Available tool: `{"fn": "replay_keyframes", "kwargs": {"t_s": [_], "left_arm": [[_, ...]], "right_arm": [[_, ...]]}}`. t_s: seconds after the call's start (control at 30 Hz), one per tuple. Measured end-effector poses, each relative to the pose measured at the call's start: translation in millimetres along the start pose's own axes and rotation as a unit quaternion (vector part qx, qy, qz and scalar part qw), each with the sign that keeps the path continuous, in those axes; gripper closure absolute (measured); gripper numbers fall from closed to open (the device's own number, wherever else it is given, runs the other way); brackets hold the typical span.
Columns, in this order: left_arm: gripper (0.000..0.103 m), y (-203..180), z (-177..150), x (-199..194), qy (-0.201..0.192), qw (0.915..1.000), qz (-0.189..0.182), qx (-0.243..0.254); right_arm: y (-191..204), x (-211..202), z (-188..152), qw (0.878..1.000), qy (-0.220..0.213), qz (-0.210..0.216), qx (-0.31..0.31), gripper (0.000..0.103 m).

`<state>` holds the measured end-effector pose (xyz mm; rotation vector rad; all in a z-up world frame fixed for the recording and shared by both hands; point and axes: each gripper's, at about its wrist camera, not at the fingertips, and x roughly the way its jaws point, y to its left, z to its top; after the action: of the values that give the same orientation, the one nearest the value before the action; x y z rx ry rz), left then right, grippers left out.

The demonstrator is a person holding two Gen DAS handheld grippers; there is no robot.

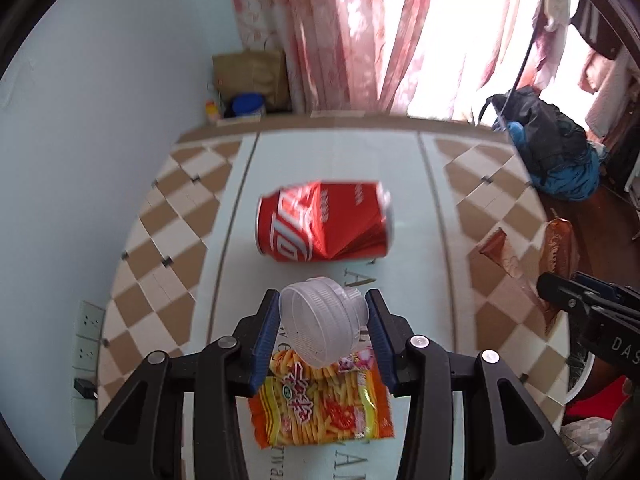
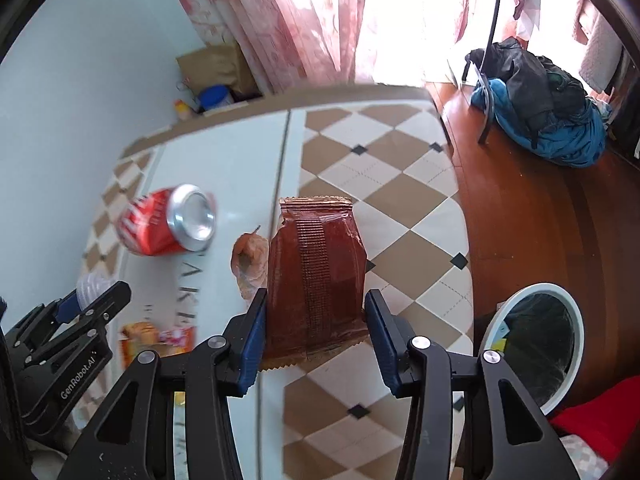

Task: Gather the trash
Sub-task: 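Carry the brown packet and plastic cup over the trash bin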

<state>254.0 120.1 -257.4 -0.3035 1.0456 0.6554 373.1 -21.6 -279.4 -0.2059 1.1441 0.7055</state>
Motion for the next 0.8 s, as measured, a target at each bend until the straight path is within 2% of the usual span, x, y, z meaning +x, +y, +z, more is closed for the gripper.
{"fn": "replay_keyframes", "kwargs": {"t_s": [0.2, 0.37, 0.6, 0.8], "left_arm": [[0.064, -22, 5, -59, -0.047, 0.9985, -0.022, 0.016], [0.064, -62, 8, -105, -0.077, 0.9944, -0.06, 0.04], [0.064, -156, 6, -144, -0.097, 0.9824, -0.129, 0.094], [0.064, -261, -12, -132, -0.072, 0.9701, -0.181, 0.144]], "right_arm": [[-14, -59, -5, 0.999, -0.043, 0.022, 0.019, 0.054], [-57, -118, -11, 0.995, -0.083, 0.021, 0.048, 0.054], [-155, -182, -40, 0.987, -0.119, -0.014, 0.109, 0.054], [-253, -191, -80, 0.977, -0.11, -0.055, 0.172, 0.054]]}}
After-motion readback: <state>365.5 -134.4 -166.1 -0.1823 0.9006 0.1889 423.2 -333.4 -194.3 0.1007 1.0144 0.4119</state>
